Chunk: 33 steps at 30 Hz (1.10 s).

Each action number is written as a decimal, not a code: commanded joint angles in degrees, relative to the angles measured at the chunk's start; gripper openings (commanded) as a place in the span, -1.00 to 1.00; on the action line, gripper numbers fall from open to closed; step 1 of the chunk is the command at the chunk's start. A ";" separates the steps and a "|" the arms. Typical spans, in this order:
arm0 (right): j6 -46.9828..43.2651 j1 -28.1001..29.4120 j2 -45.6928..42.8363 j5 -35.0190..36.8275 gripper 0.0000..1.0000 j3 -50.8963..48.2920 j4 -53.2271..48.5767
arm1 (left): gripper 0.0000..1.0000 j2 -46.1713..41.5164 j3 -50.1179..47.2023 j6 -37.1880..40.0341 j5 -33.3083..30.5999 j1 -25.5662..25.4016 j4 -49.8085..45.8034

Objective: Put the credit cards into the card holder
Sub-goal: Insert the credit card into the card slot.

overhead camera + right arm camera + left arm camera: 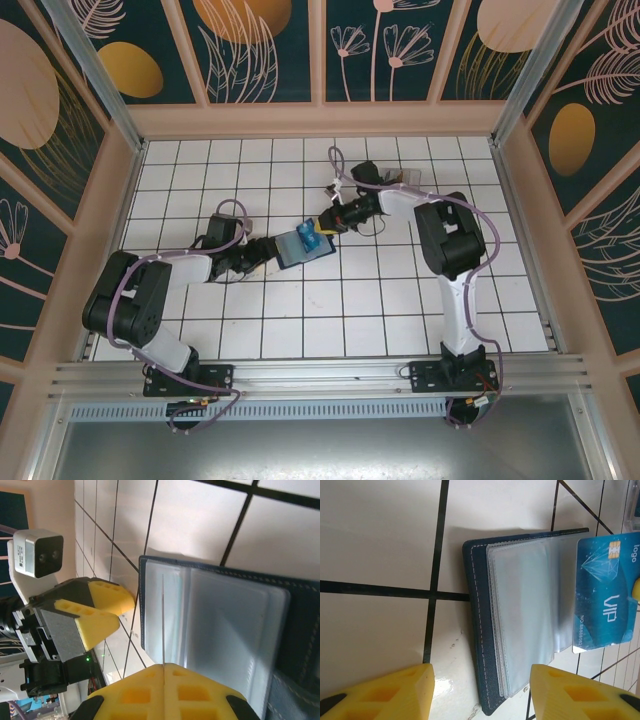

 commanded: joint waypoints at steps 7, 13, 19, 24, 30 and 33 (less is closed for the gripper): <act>-4.47 0.84 5.46 4.21 -1.00 4.90 -7.17 | 0.07 0.28 0.39 0.69 -0.86 -0.28 -0.50; -4.81 1.18 5.89 3.52 -1.00 4.74 -7.27 | 0.03 0.12 0.08 0.48 -1.18 -0.32 -0.12; -6.19 1.19 5.75 5.02 -1.00 5.23 -8.82 | -0.08 1.47 0.78 0.29 -0.41 -0.35 0.49; -5.88 1.00 6.02 4.74 -1.00 5.32 -8.49 | -0.15 2.07 2.46 0.99 -0.13 -0.60 -0.23; -5.32 1.27 6.81 3.78 -1.00 5.22 -7.89 | -0.36 3.30 1.95 0.30 0.45 -0.63 1.52; -4.27 1.26 6.71 3.65 -1.00 5.06 -6.77 | -0.46 4.60 2.69 0.29 1.27 -0.75 1.39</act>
